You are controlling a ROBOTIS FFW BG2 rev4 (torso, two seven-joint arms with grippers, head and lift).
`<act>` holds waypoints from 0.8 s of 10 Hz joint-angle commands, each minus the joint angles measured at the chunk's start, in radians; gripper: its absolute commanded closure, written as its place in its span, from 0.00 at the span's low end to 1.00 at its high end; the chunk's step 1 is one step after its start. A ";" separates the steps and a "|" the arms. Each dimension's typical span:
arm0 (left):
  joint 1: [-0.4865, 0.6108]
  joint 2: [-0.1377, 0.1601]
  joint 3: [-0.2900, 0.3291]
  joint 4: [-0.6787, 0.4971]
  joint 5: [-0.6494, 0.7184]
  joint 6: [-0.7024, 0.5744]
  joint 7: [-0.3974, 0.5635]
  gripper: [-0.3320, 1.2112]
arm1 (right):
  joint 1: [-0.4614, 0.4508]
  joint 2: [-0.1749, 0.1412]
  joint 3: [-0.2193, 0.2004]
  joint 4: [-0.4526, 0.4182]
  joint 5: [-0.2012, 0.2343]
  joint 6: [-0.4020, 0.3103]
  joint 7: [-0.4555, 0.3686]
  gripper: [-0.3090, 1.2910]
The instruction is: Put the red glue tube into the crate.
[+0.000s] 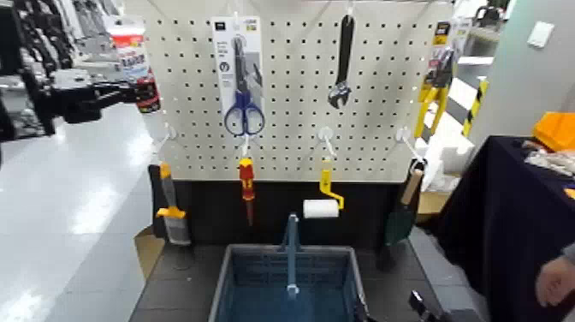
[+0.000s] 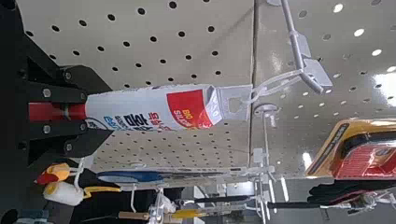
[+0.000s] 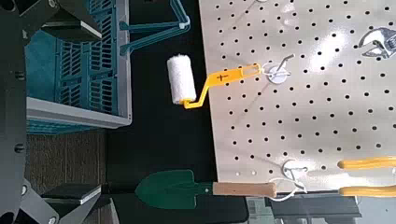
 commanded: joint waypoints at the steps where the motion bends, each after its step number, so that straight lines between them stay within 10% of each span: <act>1: -0.002 0.000 0.001 -0.002 0.007 -0.002 0.003 0.97 | -0.002 0.000 0.000 0.002 0.002 0.002 0.001 0.29; 8: -0.006 0.003 0.004 -0.008 0.009 -0.007 0.021 0.98 | -0.005 0.000 0.000 0.003 0.002 0.015 0.012 0.29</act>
